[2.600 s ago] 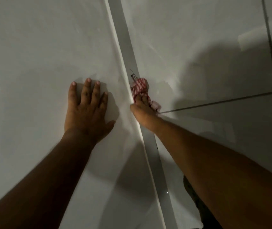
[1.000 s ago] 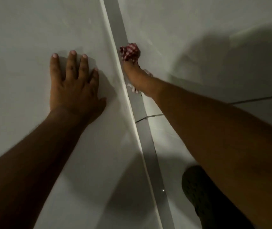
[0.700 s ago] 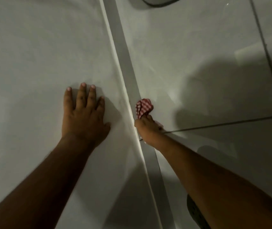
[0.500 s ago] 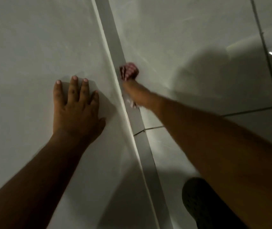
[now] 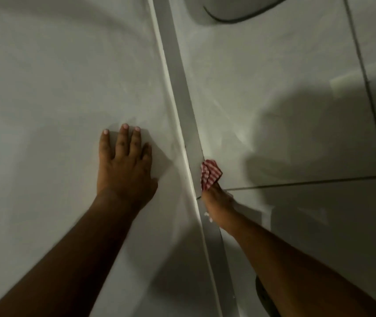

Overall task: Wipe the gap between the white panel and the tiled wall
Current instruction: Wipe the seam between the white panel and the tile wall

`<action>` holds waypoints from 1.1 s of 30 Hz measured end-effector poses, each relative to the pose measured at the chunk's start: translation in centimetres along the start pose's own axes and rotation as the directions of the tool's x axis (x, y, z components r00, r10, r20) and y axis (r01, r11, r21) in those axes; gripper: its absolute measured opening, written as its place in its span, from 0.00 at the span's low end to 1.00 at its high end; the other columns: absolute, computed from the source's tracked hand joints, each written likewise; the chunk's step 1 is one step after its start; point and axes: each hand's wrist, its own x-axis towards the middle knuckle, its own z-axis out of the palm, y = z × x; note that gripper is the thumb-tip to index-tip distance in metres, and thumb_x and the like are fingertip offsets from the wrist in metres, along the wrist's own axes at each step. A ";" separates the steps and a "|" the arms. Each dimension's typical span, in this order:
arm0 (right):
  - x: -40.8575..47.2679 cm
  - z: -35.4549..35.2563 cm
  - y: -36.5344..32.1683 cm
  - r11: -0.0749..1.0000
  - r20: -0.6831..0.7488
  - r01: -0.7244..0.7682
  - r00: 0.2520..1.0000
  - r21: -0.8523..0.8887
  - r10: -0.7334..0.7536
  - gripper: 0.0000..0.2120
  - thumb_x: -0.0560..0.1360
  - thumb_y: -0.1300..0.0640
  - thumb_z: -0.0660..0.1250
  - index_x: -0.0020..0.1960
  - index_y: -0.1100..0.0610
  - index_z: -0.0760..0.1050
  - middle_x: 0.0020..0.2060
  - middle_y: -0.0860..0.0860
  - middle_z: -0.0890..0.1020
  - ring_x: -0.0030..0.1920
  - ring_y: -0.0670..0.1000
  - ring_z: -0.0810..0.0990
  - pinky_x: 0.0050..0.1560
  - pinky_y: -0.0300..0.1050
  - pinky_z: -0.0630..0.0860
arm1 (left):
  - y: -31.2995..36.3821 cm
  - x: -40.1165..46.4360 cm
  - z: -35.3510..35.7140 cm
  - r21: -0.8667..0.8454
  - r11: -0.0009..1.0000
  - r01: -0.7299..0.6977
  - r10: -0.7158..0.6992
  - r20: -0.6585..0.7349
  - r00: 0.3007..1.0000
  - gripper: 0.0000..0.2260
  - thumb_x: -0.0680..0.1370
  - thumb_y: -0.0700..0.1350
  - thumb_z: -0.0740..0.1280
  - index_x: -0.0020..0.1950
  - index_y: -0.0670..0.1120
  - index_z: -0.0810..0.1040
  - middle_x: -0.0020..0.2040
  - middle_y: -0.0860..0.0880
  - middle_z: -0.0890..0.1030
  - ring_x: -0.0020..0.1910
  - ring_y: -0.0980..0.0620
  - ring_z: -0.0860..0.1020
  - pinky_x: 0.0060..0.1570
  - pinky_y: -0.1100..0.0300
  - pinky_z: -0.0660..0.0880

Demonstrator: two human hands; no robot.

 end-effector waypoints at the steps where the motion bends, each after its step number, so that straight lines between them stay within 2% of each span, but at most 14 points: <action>1: -0.1 -0.2 0.2 0.999 0.207 0.011 0.978 0.036 -0.018 0.26 0.81 0.46 0.46 0.67 0.63 0.68 0.51 0.51 0.74 0.41 0.49 0.70 0.37 0.35 0.68 | -0.3 -0.3 -0.1 -0.008 1.000 0.008 -0.008 0.006 1.000 0.35 0.78 0.65 0.48 0.80 0.48 0.49 0.82 0.39 0.43 0.80 0.36 0.40 0.73 0.33 0.36; 3: -0.3 -0.4 0.7 0.990 0.307 0.011 0.950 0.140 -0.054 0.25 0.77 0.49 0.53 0.64 0.65 0.70 0.49 0.60 0.76 0.46 0.56 0.73 0.48 0.47 0.73 | -0.8 -1.1 -0.4 -0.024 1.000 0.018 -0.018 0.011 1.000 0.35 0.77 0.65 0.48 0.80 0.48 0.50 0.82 0.40 0.43 0.80 0.36 0.40 0.73 0.32 0.36; 6: -0.1 0.0 -0.2 0.979 0.211 0.016 0.976 0.201 -0.060 0.30 0.68 0.44 0.54 0.63 0.61 0.70 0.58 0.62 0.76 0.54 0.62 0.75 0.58 0.51 0.71 | -1.0 -2.2 -0.1 -0.047 0.998 0.034 -0.035 -0.006 0.999 0.36 0.76 0.66 0.49 0.80 0.48 0.50 0.82 0.40 0.44 0.80 0.36 0.40 0.73 0.32 0.37; 8: -1.1 0.6 -1.4 0.968 0.133 0.042 0.988 0.246 -0.077 0.31 0.63 0.44 0.54 0.65 0.52 0.67 0.65 0.55 0.70 0.62 0.56 0.69 0.65 0.49 0.64 | -0.9 -2.6 0.3 -0.050 0.998 0.034 -0.035 -0.020 0.999 0.37 0.76 0.66 0.49 0.80 0.49 0.50 0.82 0.40 0.44 0.80 0.37 0.40 0.73 0.33 0.35; 10: 0.1 0.5 -3.2 0.950 0.046 0.189 0.977 0.248 -0.206 0.35 0.64 0.44 0.53 0.72 0.40 0.54 0.74 0.46 0.59 0.73 0.48 0.58 0.74 0.51 0.51 | -0.6 -3.1 1.0 -0.066 0.997 0.032 -0.034 -0.041 0.999 0.36 0.76 0.66 0.48 0.80 0.49 0.50 0.82 0.41 0.45 0.80 0.37 0.41 0.73 0.35 0.34; 12: 3.4 -0.8 -6.4 0.922 -0.012 0.340 0.939 0.186 -0.344 0.35 0.70 0.42 0.50 0.76 0.40 0.45 0.78 0.43 0.51 0.78 0.50 0.51 0.74 0.60 0.45 | -0.2 -3.4 1.8 -0.049 0.998 0.032 -0.036 -0.085 0.996 0.36 0.76 0.66 0.46 0.80 0.49 0.50 0.82 0.41 0.47 0.80 0.37 0.42 0.72 0.35 0.32; 14: 6.9 -1.9 -9.4 0.917 0.018 0.358 0.930 0.175 -0.366 0.33 0.73 0.40 0.49 0.76 0.44 0.48 0.78 0.48 0.53 0.78 0.57 0.52 0.72 0.65 0.47 | 0.5 -3.4 2.5 -0.010 1.000 0.030 -0.030 -0.097 0.995 0.36 0.76 0.66 0.44 0.80 0.49 0.50 0.82 0.40 0.48 0.80 0.36 0.43 0.72 0.35 0.32; 18: 2.1 0.7 -6.0 0.906 -0.006 0.413 0.910 0.094 -0.415 0.38 0.74 0.51 0.57 0.78 0.53 0.43 0.79 0.54 0.44 0.79 0.54 0.44 0.77 0.53 0.42 | 1.4 -3.2 2.6 -0.005 0.998 0.061 -0.061 -0.102 0.993 0.36 0.77 0.66 0.45 0.80 0.48 0.48 0.82 0.40 0.46 0.80 0.36 0.42 0.70 0.35 0.31; 20: -3.0 2.6 -1.2 0.930 0.021 0.342 0.937 0.137 -0.348 0.35 0.75 0.54 0.61 0.78 0.55 0.49 0.79 0.56 0.48 0.78 0.56 0.47 0.76 0.48 0.45 | 1.7 -3.4 2.5 -0.008 0.998 0.066 -0.067 -0.115 0.991 0.36 0.77 0.65 0.44 0.80 0.48 0.46 0.82 0.40 0.44 0.80 0.36 0.41 0.70 0.35 0.30; 22: -4.6 3.6 0.6 0.948 0.053 0.275 0.957 0.158 -0.286 0.33 0.76 0.52 0.61 0.77 0.56 0.51 0.79 0.57 0.50 0.78 0.58 0.48 0.75 0.49 0.46 | 1.9 -3.9 2.6 -0.005 0.998 0.059 -0.059 -0.114 0.992 0.36 0.77 0.65 0.43 0.80 0.48 0.46 0.82 0.40 0.44 0.80 0.36 0.41 0.70 0.36 0.30; 24: -1.8 3.0 -1.8 0.943 0.035 0.318 0.946 0.098 -0.323 0.35 0.76 0.50 0.60 0.78 0.54 0.48 0.79 0.57 0.46 0.78 0.57 0.46 0.75 0.47 0.41 | 1.9 -4.4 2.8 -0.001 0.999 0.053 -0.053 -0.119 0.991 0.36 0.77 0.65 0.43 0.80 0.48 0.45 0.82 0.40 0.44 0.80 0.37 0.41 0.70 0.36 0.30; 26: 1.8 1.2 -5.4 0.924 0.060 0.379 0.922 0.056 -0.382 0.37 0.75 0.46 0.57 0.78 0.50 0.42 0.79 0.56 0.41 0.78 0.56 0.42 0.76 0.53 0.38 | 2.1 -4.7 3.1 0.004 0.999 0.047 -0.047 -0.111 0.993 0.36 0.77 0.65 0.42 0.80 0.48 0.45 0.82 0.41 0.45 0.80 0.37 0.41 0.71 0.36 0.31; 29: 4.5 -0.2 -7.3 0.943 0.148 0.332 0.934 -0.013 -0.326 0.38 0.74 0.41 0.53 0.77 0.49 0.40 0.79 0.55 0.39 0.78 0.58 0.42 0.76 0.62 0.46 | 2.6 -5.0 3.5 0.005 0.999 0.053 -0.052 -0.117 0.992 0.36 0.77 0.66 0.42 0.80 0.48 0.45 0.82 0.41 0.45 0.80 0.37 0.41 0.72 0.35 0.31; 33: -1.6 2.6 -1.3 0.925 0.092 0.370 0.927 -0.085 -0.363 0.39 0.76 0.46 0.60 0.78 0.52 0.41 0.79 0.58 0.41 0.78 0.61 0.41 0.75 0.56 0.42 | 3.3 -6.3 4.0 0.002 0.999 0.050 -0.049 -0.114 0.992 0.36 0.77 0.65 0.41 0.80 0.47 0.43 0.82 0.40 0.43 0.80 0.36 0.40 0.69 0.36 0.29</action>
